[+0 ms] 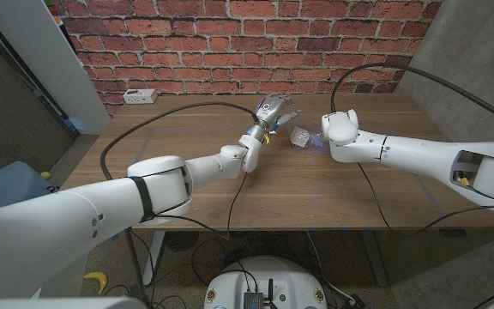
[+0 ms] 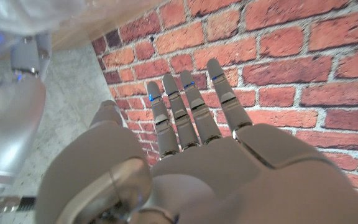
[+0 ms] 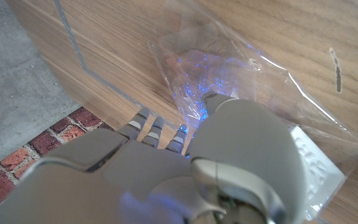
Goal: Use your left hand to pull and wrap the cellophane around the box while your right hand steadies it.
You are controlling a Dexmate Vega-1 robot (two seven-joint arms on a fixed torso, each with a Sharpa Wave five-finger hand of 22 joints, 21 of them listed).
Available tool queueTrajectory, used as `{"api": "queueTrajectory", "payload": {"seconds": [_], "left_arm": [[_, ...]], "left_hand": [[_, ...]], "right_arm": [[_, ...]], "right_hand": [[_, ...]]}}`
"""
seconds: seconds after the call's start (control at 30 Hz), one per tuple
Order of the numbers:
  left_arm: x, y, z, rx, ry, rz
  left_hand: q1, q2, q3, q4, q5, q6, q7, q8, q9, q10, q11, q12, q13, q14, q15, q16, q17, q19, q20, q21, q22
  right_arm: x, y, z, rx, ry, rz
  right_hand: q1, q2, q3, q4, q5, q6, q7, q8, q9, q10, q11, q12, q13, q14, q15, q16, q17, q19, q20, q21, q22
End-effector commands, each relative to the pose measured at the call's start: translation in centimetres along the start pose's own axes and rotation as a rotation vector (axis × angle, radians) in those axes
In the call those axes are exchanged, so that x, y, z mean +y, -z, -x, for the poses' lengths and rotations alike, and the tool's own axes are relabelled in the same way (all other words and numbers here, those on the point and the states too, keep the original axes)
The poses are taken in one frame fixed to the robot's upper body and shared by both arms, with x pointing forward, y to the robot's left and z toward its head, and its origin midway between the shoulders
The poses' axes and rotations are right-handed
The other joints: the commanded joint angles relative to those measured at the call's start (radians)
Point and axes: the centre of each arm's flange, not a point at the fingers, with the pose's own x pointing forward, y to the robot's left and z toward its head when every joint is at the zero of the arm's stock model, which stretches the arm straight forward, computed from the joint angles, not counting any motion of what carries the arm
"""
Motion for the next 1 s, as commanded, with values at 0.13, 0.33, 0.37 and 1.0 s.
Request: {"api": "queueTrajectory", "payload": {"seconds": [0.13,0.33,0.37,1.0], "left_arm": [[-0.3,-2.7,-3.5,-0.067,0.48,0.039],[-0.2,-3.0,-4.2,-0.134,0.572,0.054],[-0.2,-3.1,-4.1,-0.126,0.573,0.046],[-1.8,-3.8,-4.3,-0.161,0.738,-0.045]], "left_hand": [[0.004,0.002,0.03,-0.026,-0.004,-0.067,-0.035,-0.086,0.0,-0.08,-0.016,-0.107,-0.069,-0.121,-0.007,-0.03,0.0,-0.084,-0.005,-0.06,-0.026],[-0.049,-0.018,0.018,-0.016,-0.012,-0.156,-0.074,-0.159,0.001,-0.176,-0.006,-0.19,-0.108,-0.237,0.015,-0.037,0.0,-0.131,0.023,-0.103,-0.03],[-0.05,-0.02,0.017,-0.016,-0.012,-0.156,-0.075,-0.16,0.001,-0.176,-0.007,-0.191,-0.108,-0.238,0.017,-0.036,0.0,-0.129,0.025,-0.103,-0.03],[0.04,-0.021,0.064,-0.063,0.001,-0.117,-0.063,-0.189,0.0,-0.087,-0.005,-0.254,-0.148,-0.121,0.014,-0.03,-0.007,0.105,-0.021,-0.097,-0.036]], "right_arm": [[0.2,0.3,0.3,-0.001,0.013,0.0],[0.1,0.4,0.3,-0.008,0.015,-0.004],[0.1,0.5,0.3,-0.005,0.016,-0.008],[-0.1,0.2,-0.1,-0.013,0.012,-0.012]], "right_hand": [[-0.002,-0.004,-0.007,-0.017,0.008,-0.004,0.001,0.004,0.003,0.005,0.002,0.003,0.0,0.008,-0.041,-0.004,-0.007,0.005,0.008,0.001,0.001],[-0.002,-0.003,-0.012,-0.027,0.01,-0.007,0.002,0.005,0.003,0.006,0.005,0.003,-0.001,0.01,-0.039,-0.007,-0.013,0.007,0.011,0.0,0.0],[-0.002,-0.003,-0.013,-0.028,0.01,-0.007,0.002,0.005,0.003,0.007,0.005,0.003,-0.001,0.01,-0.039,-0.007,-0.013,0.008,0.011,0.0,0.0],[-0.005,0.005,-0.024,-0.045,0.014,-0.01,0.002,0.007,0.003,0.014,0.004,0.004,-0.002,0.017,-0.042,-0.01,-0.025,0.016,0.01,-0.002,0.0]]}}
